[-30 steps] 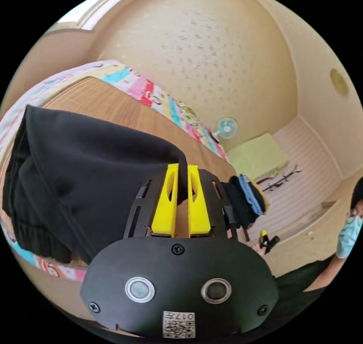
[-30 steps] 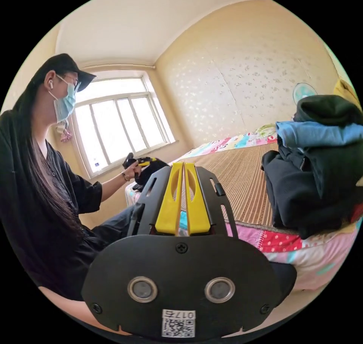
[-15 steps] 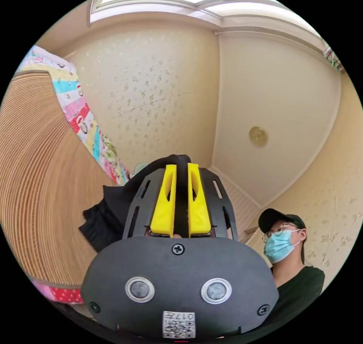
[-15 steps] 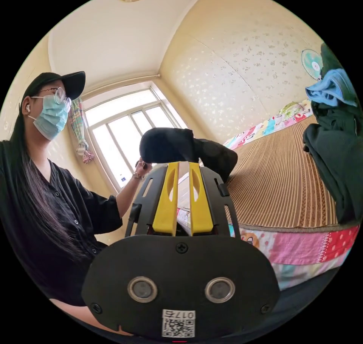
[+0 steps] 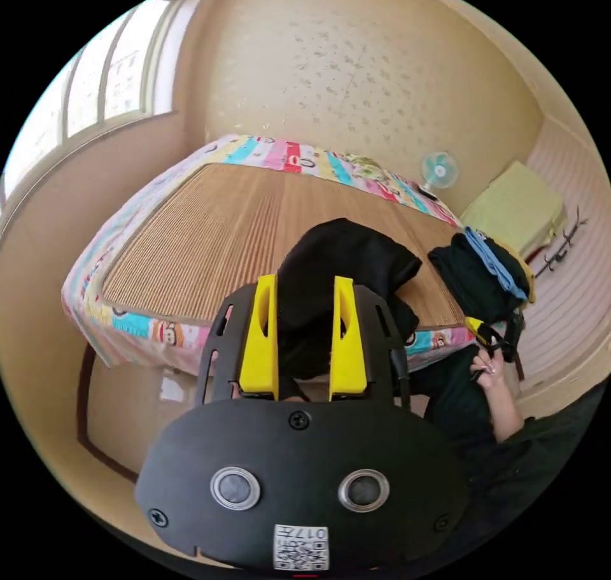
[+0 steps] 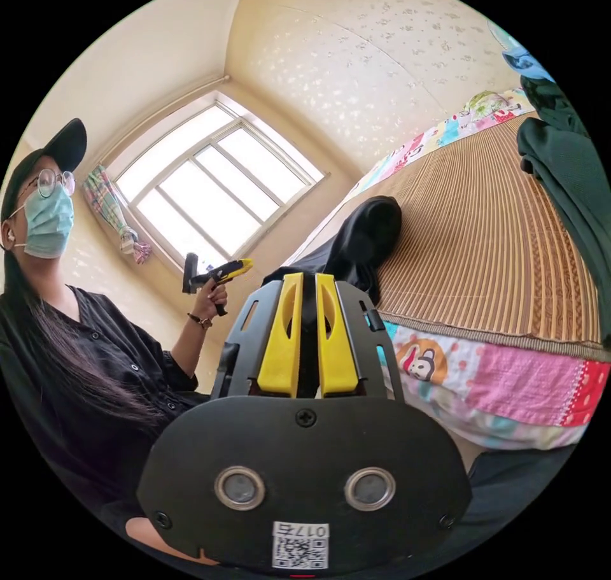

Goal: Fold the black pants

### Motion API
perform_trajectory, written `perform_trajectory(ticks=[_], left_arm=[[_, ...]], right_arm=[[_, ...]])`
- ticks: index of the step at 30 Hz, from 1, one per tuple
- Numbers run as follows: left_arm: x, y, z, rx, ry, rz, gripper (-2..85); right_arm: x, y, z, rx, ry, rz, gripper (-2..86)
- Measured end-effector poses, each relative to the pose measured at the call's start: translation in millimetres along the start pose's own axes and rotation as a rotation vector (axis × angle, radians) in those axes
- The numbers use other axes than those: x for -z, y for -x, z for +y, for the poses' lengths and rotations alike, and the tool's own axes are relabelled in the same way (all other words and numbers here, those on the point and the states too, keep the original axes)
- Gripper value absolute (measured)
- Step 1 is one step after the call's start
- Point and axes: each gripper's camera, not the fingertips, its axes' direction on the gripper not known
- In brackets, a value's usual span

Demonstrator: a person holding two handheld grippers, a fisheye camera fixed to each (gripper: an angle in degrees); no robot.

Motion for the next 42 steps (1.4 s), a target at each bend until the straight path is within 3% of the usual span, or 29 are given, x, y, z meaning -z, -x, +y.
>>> perform_trajectory(ticks=[4,7,9,10,13,14,18,22,25,27,29,30,32,36,40,42], left_arm=[[-77.4,-91.3,-64.2,-0.235,0.130,0.162,15.4],[-162.0,-164.4,-95.0,-0.406,0.243,0.014,17.2],[-238.6,-192.5,-101.9,-0.522,0.288,-0.298,16.0],[-258.3,-193.3,-102.0,-0.536,0.324,-0.348,15.4],[-275.5,-171.4,-124.4,-0.349,0.375,-0.147,9.2],[-256.6,-153.7,-142.2,-0.224,0.341,0.010,7.8],[-154.8,-97.1,-176.6,-0.043,0.050,0.520,6.6],[-80.6,-45.8,-153.6,0.002,-0.214,0.742,6.5],[-67.8,-24.6,-125.0,0.062,-0.189,0.569,6.6],[-92.6,-25.0,-103.2,0.079,-0.055,0.312,7.2],[-131.3,-28.4,-83.9,0.087,0.141,0.180,7.6],[-156.5,-32.5,-66.5,0.067,0.250,0.149,7.8],[-176.9,-32.2,-38.4,0.100,0.297,0.159,8.0],[-165.4,2.1,9.4,0.372,0.129,0.281,9.0],[-142.1,4.3,26.3,0.401,0.075,0.299,10.1],[-105.7,-22.6,25.3,0.297,-0.013,0.223,11.5]], right_arm=[[-5.6,2.6,2.1,0.021,0.036,0.043,2.1],[-4.7,2.9,6.1,0.016,0.036,0.016,2.1],[-1.6,1.4,10.2,0.013,0.025,-0.013,2.1],[-1.0,0.4,11.1,0.008,0.025,-0.017,2.1],[4.6,-4.0,14.2,-0.009,0.029,-0.051,2.2],[8.8,-4.4,15.5,-0.003,0.023,-0.052,2.2],[26.2,-14.8,17.5,-0.016,-0.029,0.003,2.9],[40.3,-31.5,16.7,-0.065,-0.095,-0.042,5.7],[45.6,-39.6,19.9,-0.108,-0.108,-0.057,8.4],[47.0,-41.8,24.6,-0.112,-0.114,-0.055,9.9],[45.8,-46.4,26.6,-0.140,-0.102,-0.057,11.3],[44.5,-50.5,27.7,-0.169,-0.084,-0.062,11.9],[44.0,-54.3,31.0,-0.189,-0.063,-0.076,12.3],[50.4,-52.0,35.7,-0.191,-0.041,0.014,12.4],[40.3,-47.8,17.4,-0.115,0.008,0.007,12.1],[28.0,-42.0,0.3,-0.051,0.043,-0.001,11.7]])
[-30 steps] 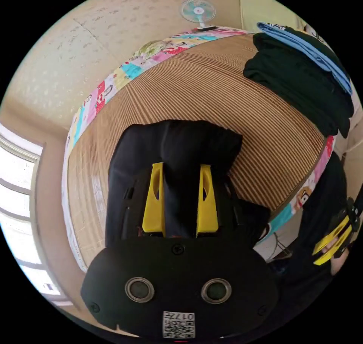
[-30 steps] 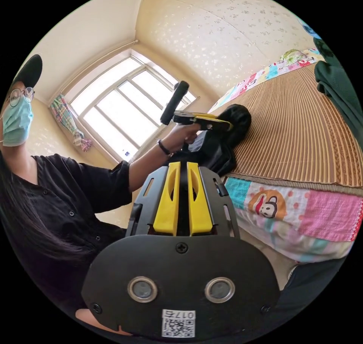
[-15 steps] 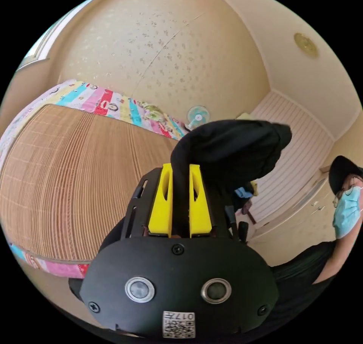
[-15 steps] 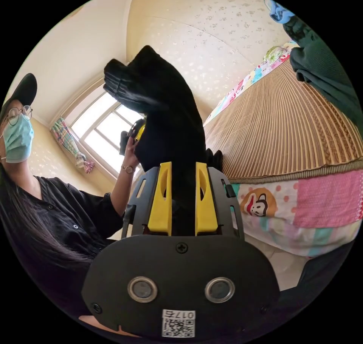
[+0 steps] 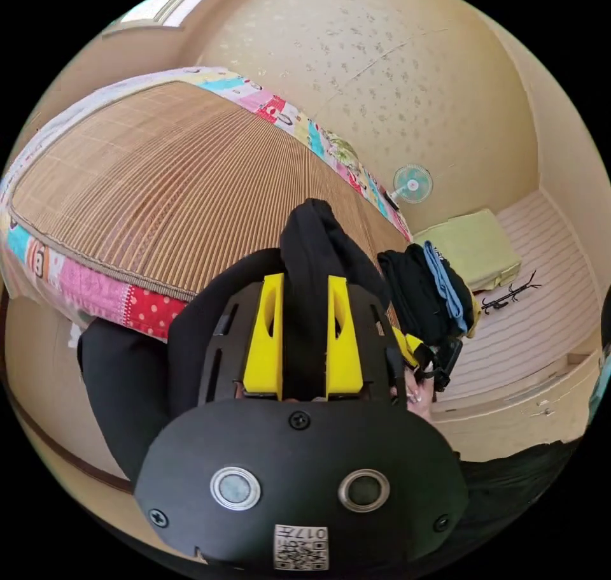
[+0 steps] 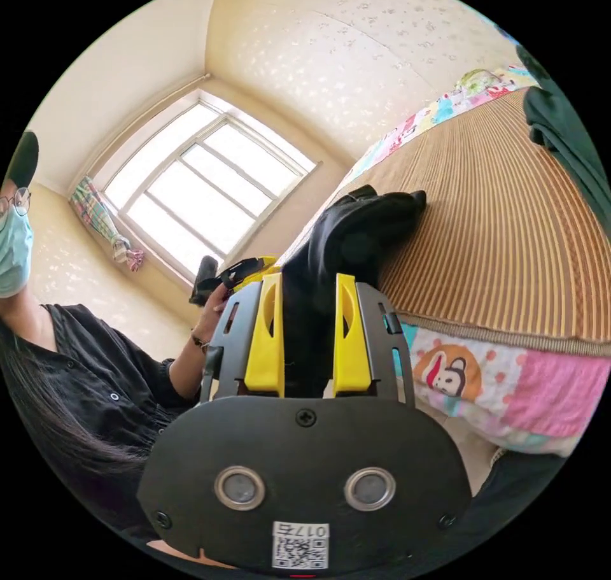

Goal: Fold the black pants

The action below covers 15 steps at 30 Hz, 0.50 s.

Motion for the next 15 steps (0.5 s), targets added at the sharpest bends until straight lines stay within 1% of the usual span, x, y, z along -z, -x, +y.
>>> perform_trajectory(ticks=[2,4,6,7,8,10,12,13,15], left_arm=[[12.2,-32.0,-0.2,-0.108,-0.007,-0.012,12.5],[11.1,-60.5,-7.7,-0.186,0.063,0.010,13.2],[4.2,-91.5,-22.1,-0.260,0.144,0.071,14.7],[2.4,-98.7,-25.7,-0.287,0.159,0.083,15.0],[-3.0,-112.9,-34.2,-0.335,0.210,0.078,15.5],[-11.6,-128.8,-44.8,-0.375,0.267,-0.024,16.3],[-34.1,-134.4,-50.7,-0.403,0.297,-0.219,16.6],[-44.5,-132.1,-51.1,-0.400,0.321,-0.253,16.4],[-97.0,-116.8,-43.4,-0.399,0.501,-0.311,12.2]], right_arm=[[-7.4,-2.7,-9.2,0.016,-0.001,0.025,10.9],[-18.1,-13.0,-15.2,0.002,0.001,0.026,8.8],[-28.0,-11.6,-15.4,0.027,-0.065,-0.056,5.4],[-31.8,-6.8,-15.1,0.050,-0.071,-0.072,5.0],[-43.0,5.7,-15.1,0.102,-0.055,-0.084,4.5],[-63.2,25.3,-13.9,0.179,-0.015,-0.083,4.1],[-83.0,38.0,-11.1,0.223,0.006,-0.093,3.8],[-86.1,38.3,-10.7,0.221,0.008,-0.104,3.8],[-91.7,33.3,-8.3,0.195,0.017,-0.155,3.9]])
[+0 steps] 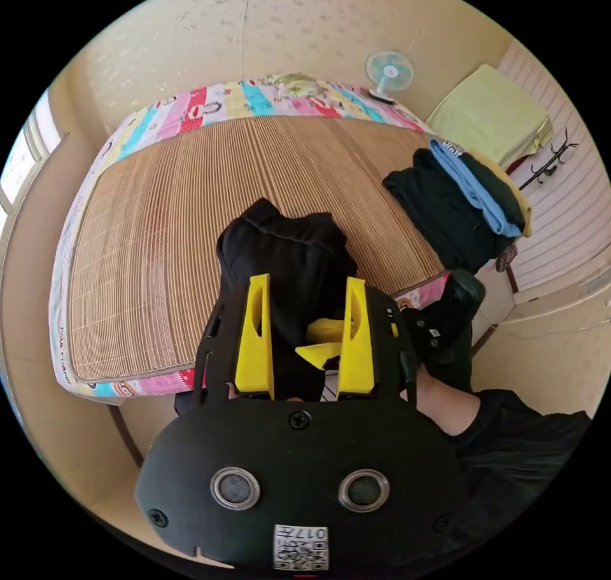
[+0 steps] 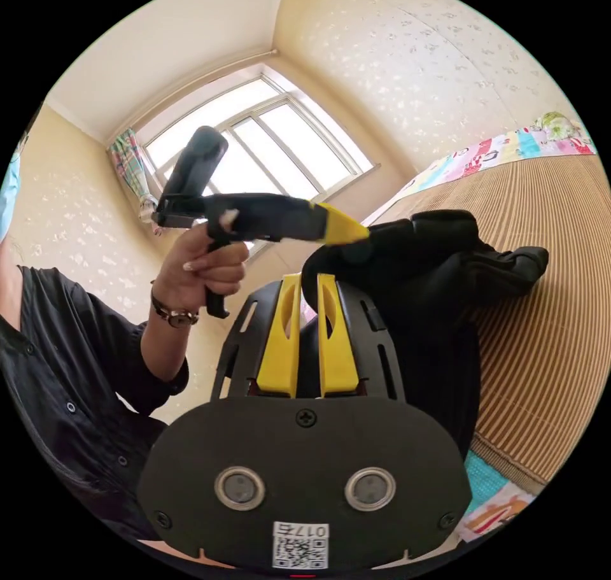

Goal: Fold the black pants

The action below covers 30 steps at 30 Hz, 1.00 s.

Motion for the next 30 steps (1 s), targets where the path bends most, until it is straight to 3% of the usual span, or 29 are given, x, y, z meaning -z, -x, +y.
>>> perform_trajectory(ticks=[2,5,7,9,11,14,16,19,21,22,27,30], left_arm=[[-21.0,-1.2,5.0,-0.017,0.024,-0.084,7.1],[-11.5,22.7,36.9,0.098,-0.110,0.078,5.1],[5.3,41.0,63.0,0.157,-0.225,0.165,4.7],[17.5,59.9,91.6,0.216,-0.309,0.293,3.4],[19.5,65.9,107.8,0.254,-0.328,0.341,2.9],[29.7,62.0,132.9,0.287,-0.366,0.352,1.6],[52.5,60.3,152.8,0.283,-0.433,0.361,1.1],[117.3,77.4,200.1,0.298,-0.604,0.400,0.4],[187.3,93.8,250.1,0.272,-0.805,0.442,0.1],[205.6,96.2,261.9,0.266,-0.847,0.436,0.1],[357.8,75.8,342.2,0.148,-1.221,0.211,-0.2],[424.0,52.7,366.8,0.080,-1.354,0.185,-0.3]], right_arm=[[0.9,-7.6,3.3,-0.034,0.083,0.025,4.5],[41.3,-18.5,15.9,-0.066,0.135,-0.059,6.3],[88.1,-31.9,27.8,-0.201,-0.011,-0.003,8.8],[137.3,-66.0,38.9,-0.470,-0.179,0.141,11.6],[134.9,-103.6,30.4,-0.625,-0.087,0.192,12.9],[75.9,-160.5,12.8,-0.718,0.159,0.027,11.9],[63.1,-166.9,8.4,-0.745,0.068,-0.170,7.6],[80.3,-99.3,-44.3,-0.483,0.035,-0.124,4.2],[118.1,8.0,-98.9,-0.107,-0.036,-0.006,3.5],[129.7,33.9,-110.2,-0.035,-0.065,0.016,3.4],[206.7,219.7,-178.0,0.340,-0.250,0.112,2.6],[238.1,319.4,-193.3,0.536,-0.340,0.184,2.5]])
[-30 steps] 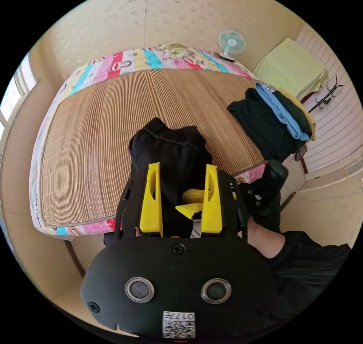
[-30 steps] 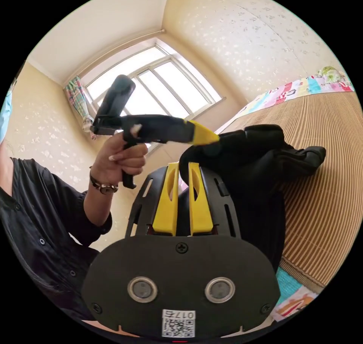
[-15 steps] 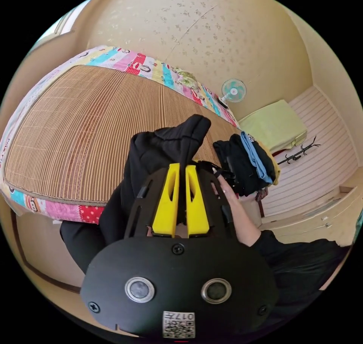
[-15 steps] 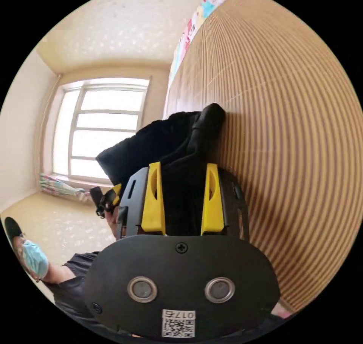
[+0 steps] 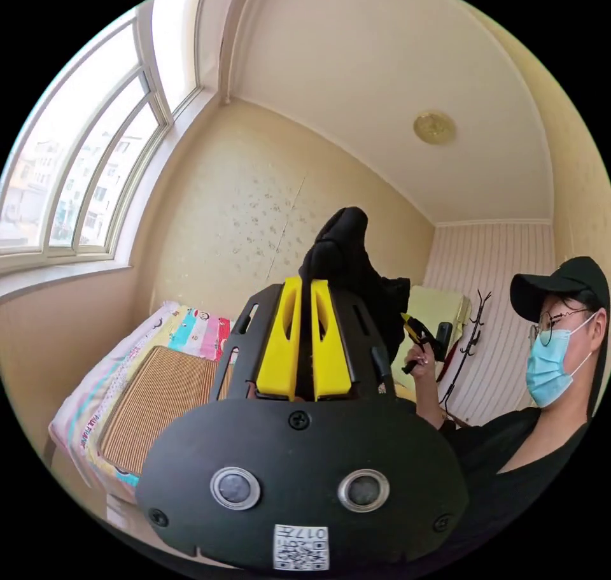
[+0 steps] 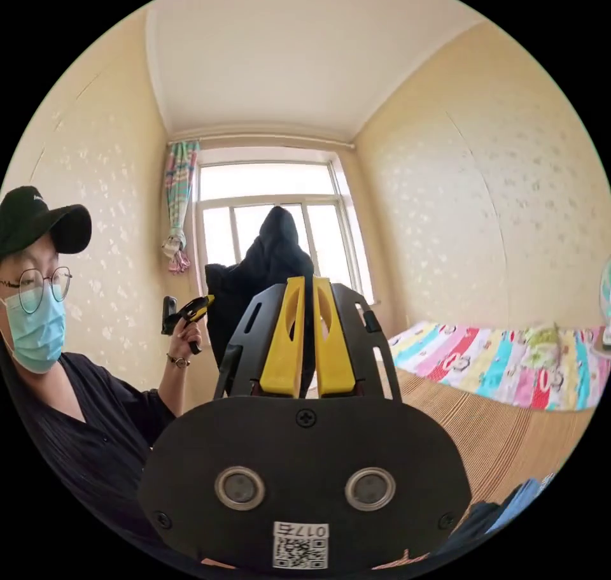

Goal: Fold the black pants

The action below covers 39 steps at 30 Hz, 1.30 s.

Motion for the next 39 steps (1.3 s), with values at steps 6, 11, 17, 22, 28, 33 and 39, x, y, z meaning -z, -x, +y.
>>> perform_trajectory(ticks=[6,11,17,22,28,33,39], left_arm=[[29.3,-59.2,-74.4,-0.088,-0.183,0.014,-0.3],[3.5,-70.3,-97.7,-0.068,-0.218,0.080,-0.3],[-105.1,-43.5,-76.4,-0.107,-0.211,-0.121,-0.4],[-320.6,27.3,-93.1,-0.021,0.026,-0.232,0.1],[-632.4,143.0,-41.6,-0.140,0.696,-0.738,2.9],[-651.6,190.6,171.7,-0.320,0.888,-0.558,4.1],[-546.8,220.0,399.8,-0.042,1.198,-0.291,5.5]], right_arm=[[48.2,128.0,-100.8,0.297,-0.096,0.141,2.5],[56.7,182.7,-138.6,0.376,-0.074,0.290,2.5],[2.8,129.5,-127.0,0.290,0.016,0.405,2.5],[-100.3,-20.2,-122.0,0.110,0.131,0.596,2.5],[-260.1,-287.8,-106.0,-0.309,0.446,1.015,2.3],[-298.4,-337.3,107.6,-0.258,0.707,0.781,2.8],[-237.2,-298.0,365.4,-0.624,0.932,0.414,5.0]])
